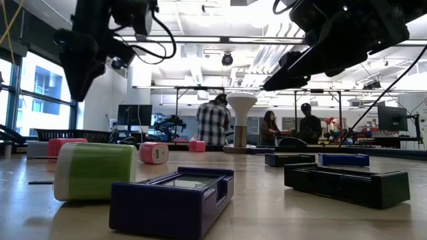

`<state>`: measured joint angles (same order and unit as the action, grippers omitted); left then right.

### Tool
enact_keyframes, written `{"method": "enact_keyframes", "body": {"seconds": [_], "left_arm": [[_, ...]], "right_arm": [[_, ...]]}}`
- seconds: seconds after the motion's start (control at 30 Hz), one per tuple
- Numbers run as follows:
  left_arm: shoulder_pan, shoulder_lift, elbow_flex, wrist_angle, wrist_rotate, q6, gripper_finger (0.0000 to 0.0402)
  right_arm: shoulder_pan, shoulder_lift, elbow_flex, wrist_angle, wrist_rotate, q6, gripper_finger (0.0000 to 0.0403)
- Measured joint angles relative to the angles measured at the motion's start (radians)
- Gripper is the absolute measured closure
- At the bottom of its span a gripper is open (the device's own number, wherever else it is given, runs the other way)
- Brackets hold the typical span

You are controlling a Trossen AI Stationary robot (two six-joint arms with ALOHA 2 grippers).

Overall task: Pick & Place Office items
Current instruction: Put the purple charger adapter into the green bin

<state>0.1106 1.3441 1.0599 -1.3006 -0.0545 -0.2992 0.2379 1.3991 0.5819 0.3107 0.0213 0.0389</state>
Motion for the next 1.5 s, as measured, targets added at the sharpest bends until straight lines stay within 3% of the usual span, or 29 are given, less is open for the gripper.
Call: {"method": "enact_keyframes", "body": {"seconds": [0.4, 0.7, 0.83, 1.03, 1.5], "left_arm": [[-0.109, 0.000, 0.000, 0.000, -0.012, -0.197, 0.0207], [-0.113, 0.000, -0.003, -0.001, -0.030, -0.255, 0.0103], [-0.113, 0.000, -0.022, -0.001, -0.030, -0.250, 0.0079], [-0.122, 0.000, -0.090, 0.002, -0.049, -0.237, 0.0076], [-0.162, 0.000, -0.180, 0.136, -0.012, -0.262, 0.0075]], "right_arm": [[0.000, 0.000, 0.000, 0.081, 0.000, -0.143, 0.0082], [0.000, 0.000, 0.000, 0.092, -0.002, -0.140, 0.0082], [0.000, 0.000, 0.000, 0.091, -0.040, -0.139, 0.0082], [0.000, 0.000, 0.000, 0.090, -0.102, -0.137, 0.0082], [0.000, 0.000, 0.000, 0.090, -0.103, -0.137, 0.0082]]}}
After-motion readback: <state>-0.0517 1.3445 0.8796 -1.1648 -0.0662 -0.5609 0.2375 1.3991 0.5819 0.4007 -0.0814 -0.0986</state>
